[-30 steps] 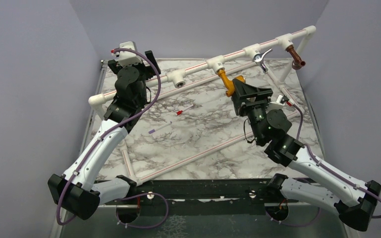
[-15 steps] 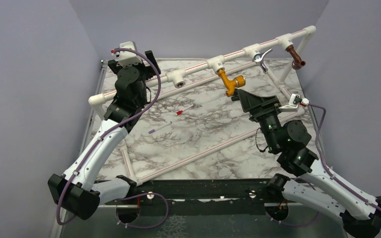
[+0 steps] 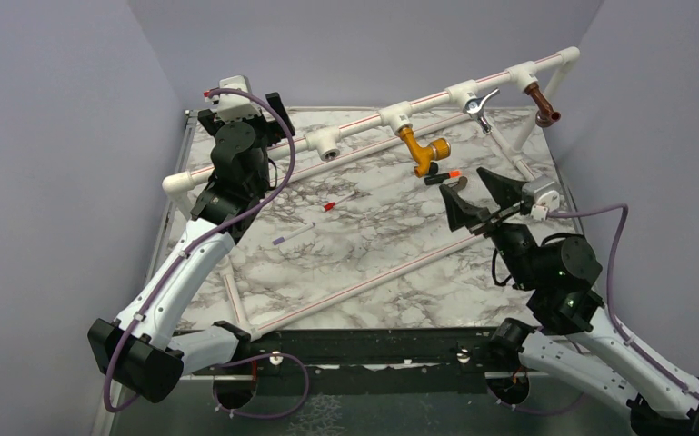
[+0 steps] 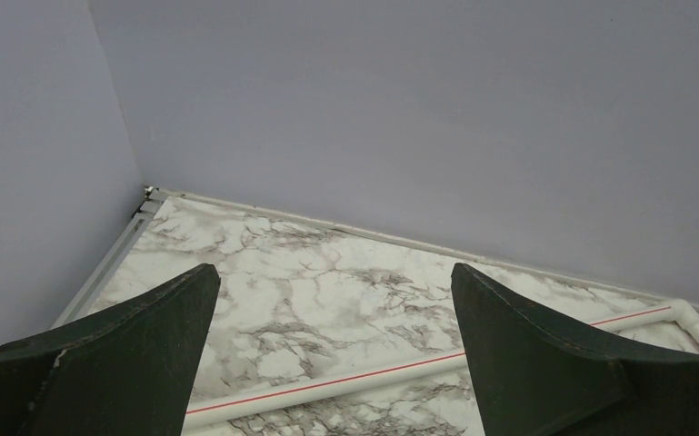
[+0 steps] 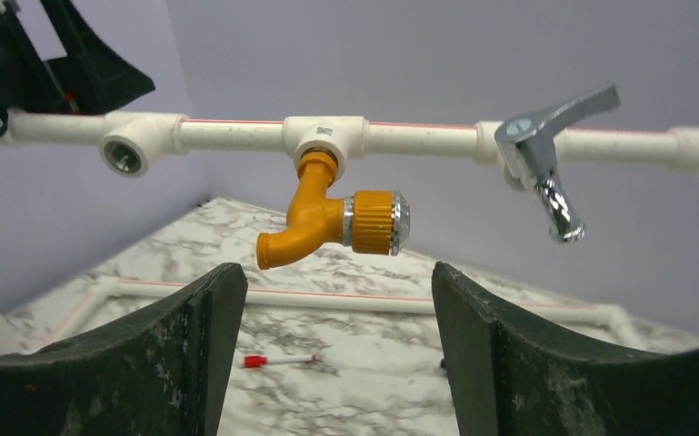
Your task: Install the water faucets
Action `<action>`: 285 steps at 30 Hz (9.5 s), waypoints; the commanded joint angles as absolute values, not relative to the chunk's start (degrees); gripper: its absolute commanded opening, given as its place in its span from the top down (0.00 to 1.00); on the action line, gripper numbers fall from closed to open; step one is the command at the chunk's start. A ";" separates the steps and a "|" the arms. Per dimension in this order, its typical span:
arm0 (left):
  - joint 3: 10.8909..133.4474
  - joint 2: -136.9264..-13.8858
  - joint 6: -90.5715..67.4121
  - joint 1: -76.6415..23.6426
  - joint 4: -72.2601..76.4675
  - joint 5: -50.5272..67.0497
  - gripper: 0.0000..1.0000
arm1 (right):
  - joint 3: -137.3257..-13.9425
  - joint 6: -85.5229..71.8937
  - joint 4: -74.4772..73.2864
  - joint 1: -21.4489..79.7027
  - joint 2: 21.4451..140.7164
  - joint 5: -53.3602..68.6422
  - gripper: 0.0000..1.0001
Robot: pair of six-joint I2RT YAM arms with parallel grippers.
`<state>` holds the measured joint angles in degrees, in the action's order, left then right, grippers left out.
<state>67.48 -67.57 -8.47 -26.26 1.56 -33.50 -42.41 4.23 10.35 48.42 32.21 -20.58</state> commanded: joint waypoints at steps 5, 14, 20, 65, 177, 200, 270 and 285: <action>60.91 -72.16 -9.40 -28.74 -19.51 -30.76 0.01 | -47.36 43.46 -1.38 48.73 31.40 0.38 0.20; 60.89 -72.07 -9.40 -28.79 -19.50 -30.76 0.01 | -48.01 68.09 -6.97 48.76 35.01 -0.58 0.17; 60.91 -71.96 -9.32 -28.83 -19.51 -30.76 0.01 | -45.05 81.48 1.47 48.76 38.74 -6.99 0.17; 60.91 -71.60 -9.58 -28.83 -19.50 -29.97 0.01 | -47.15 89.54 25.37 48.73 59.41 -19.71 0.86; 60.90 -71.97 -9.40 -29.27 -19.56 -30.59 0.01 | -44.79 -70.29 10.15 48.72 45.38 -36.51 0.30; 60.91 -72.16 -9.32 -29.36 -19.51 -30.58 0.01 | -46.44 15.75 10.94 48.72 36.13 -22.95 0.28; 60.97 -71.80 -9.41 -29.36 -19.58 -29.86 0.01 | -43.07 50.00 45.29 48.71 60.49 -16.91 0.99; 60.91 -71.60 -9.42 -29.36 -19.51 -29.98 0.01 | -42.28 -5.80 49.17 48.71 60.16 -30.73 0.99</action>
<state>67.51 -67.51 -8.27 -26.87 1.43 -33.47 -42.98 14.74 43.55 48.64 61.41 -24.01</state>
